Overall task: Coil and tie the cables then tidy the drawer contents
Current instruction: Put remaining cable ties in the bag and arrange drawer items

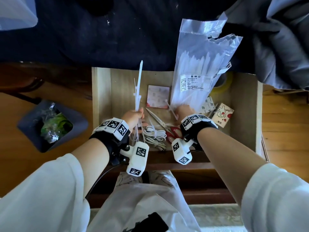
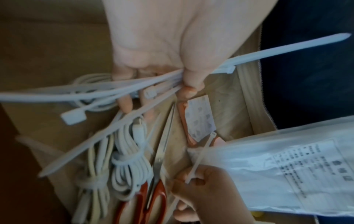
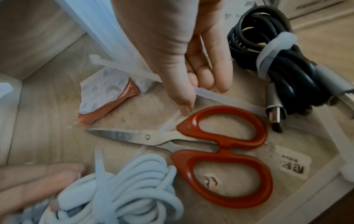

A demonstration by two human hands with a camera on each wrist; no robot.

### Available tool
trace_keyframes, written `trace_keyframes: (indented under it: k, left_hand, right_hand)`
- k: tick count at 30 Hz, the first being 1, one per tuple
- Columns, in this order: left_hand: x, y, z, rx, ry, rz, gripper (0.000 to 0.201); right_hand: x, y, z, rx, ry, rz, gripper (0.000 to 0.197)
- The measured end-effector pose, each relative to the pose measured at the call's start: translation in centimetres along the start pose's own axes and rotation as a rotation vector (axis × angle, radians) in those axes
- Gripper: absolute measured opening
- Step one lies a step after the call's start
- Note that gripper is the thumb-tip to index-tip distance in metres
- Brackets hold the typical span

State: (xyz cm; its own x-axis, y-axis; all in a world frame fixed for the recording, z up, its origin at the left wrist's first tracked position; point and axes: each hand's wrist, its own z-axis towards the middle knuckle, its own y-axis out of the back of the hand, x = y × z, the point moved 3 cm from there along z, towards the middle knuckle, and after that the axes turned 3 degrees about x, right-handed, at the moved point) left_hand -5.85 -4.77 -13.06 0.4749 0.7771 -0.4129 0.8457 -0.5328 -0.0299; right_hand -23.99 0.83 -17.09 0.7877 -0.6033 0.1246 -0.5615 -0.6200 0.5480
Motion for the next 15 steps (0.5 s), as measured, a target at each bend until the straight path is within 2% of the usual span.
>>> trace_keyframes:
  k: [6, 12, 15]
  left_hand:
    - [-0.2, 2.3, -0.2, -0.089, 0.027, 0.018, 0.039]
    - [0.0, 3.0, -0.4, -0.076, 0.066, -0.061, 0.041]
    - [-0.1, 3.0, -0.5, -0.066, 0.071, -0.087, 0.041]
  right_hand:
    - [0.9, 0.1, 0.3, 0.023, 0.025, -0.089, 0.031]
    - [0.7, 0.2, 0.5, 0.014, -0.019, -0.052, 0.024]
    - [0.6, 0.2, 0.4, -0.029, 0.002, -0.066, 0.03]
